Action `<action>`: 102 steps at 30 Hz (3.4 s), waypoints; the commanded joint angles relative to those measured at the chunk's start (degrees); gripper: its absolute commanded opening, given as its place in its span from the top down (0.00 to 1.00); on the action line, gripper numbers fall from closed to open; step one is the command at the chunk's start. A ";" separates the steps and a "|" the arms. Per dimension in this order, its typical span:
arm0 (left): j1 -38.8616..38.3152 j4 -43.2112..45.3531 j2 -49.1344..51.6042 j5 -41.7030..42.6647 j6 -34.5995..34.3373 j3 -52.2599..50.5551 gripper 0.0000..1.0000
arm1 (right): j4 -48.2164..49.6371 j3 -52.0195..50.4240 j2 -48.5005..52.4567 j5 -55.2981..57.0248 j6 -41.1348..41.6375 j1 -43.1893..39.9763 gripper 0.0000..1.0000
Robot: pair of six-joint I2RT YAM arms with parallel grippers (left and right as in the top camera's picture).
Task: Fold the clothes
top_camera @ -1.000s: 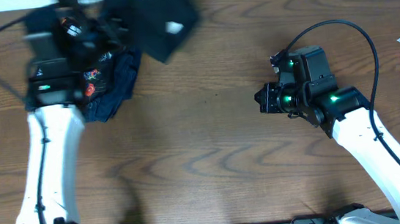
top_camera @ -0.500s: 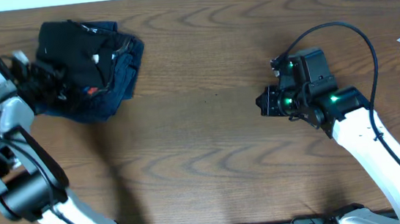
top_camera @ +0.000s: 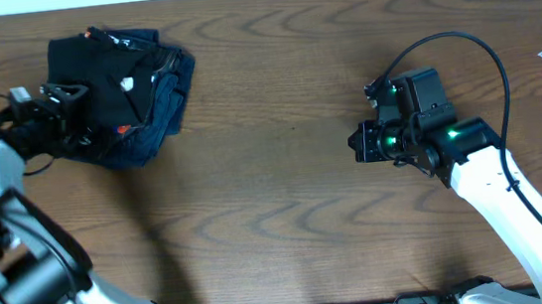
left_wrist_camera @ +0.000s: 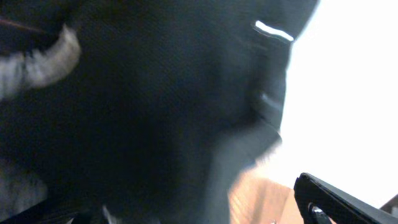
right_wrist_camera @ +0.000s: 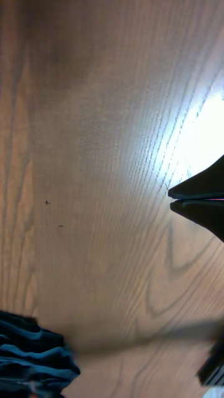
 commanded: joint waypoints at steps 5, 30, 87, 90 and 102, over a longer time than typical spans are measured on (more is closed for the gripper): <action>-2.91 -18.67 -23.96 -0.09 21.64 5.51 0.02 | 3.15 3.41 -5.27 0.17 -11.56 -0.48 0.93; -38.18 -49.88 -55.17 -37.62 40.35 4.20 0.02 | -0.66 10.36 -22.21 5.49 -11.93 -0.48 0.01; -38.18 -49.88 -55.17 -37.62 40.35 4.20 0.02 | 33.07 -55.69 -77.53 16.61 -22.38 -6.86 0.01; -38.18 -49.88 -55.17 -37.62 40.37 4.20 0.02 | 33.07 -55.69 -77.53 16.61 -22.38 -6.86 0.01; -38.18 -49.88 -55.17 -37.62 40.35 4.20 0.02 | 33.07 -55.69 -77.53 16.61 -22.38 -6.86 0.01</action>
